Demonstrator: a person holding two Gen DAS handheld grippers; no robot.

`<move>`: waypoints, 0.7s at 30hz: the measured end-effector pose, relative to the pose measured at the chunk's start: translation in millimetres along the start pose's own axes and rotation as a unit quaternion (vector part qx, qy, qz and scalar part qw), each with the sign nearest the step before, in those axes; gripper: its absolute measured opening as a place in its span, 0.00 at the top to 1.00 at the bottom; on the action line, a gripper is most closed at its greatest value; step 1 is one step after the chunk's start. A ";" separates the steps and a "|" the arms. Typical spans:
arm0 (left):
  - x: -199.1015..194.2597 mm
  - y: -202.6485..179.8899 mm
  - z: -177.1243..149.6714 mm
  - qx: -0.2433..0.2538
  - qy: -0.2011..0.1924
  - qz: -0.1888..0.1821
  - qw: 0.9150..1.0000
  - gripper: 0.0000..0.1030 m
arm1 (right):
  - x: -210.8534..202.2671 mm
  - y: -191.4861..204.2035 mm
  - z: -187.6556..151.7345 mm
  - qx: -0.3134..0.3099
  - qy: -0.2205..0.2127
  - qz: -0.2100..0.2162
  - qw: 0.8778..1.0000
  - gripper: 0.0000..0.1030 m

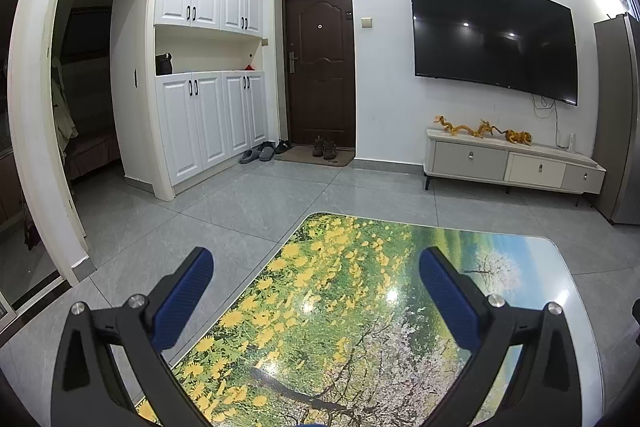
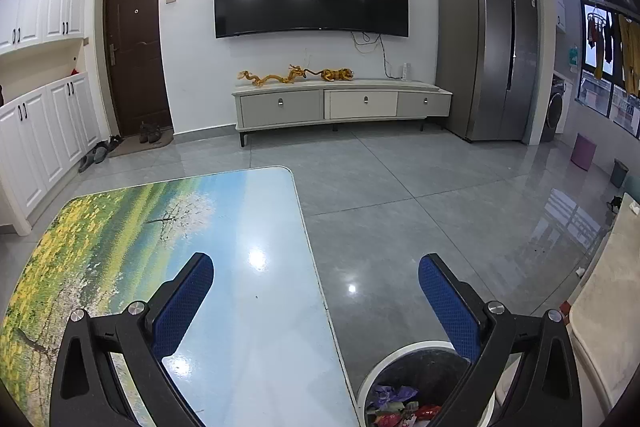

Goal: Collect trash

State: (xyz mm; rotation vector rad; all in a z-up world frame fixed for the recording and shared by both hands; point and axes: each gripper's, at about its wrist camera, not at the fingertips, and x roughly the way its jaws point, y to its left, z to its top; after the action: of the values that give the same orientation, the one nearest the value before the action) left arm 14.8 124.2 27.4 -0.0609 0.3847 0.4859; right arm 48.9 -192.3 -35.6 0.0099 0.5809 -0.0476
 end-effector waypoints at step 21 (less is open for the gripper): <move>2.5 1.8 -3.5 -0.004 0.006 -0.005 1.000 0.00 | -4.8 -7.4 0.0 0.006 -0.002 -0.002 1.000 0.00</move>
State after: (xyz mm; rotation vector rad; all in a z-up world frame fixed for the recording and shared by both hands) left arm 14.8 126.3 23.2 -0.0741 0.3935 0.4773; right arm 44.5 -199.6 -32.9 0.0201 0.5769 -0.0556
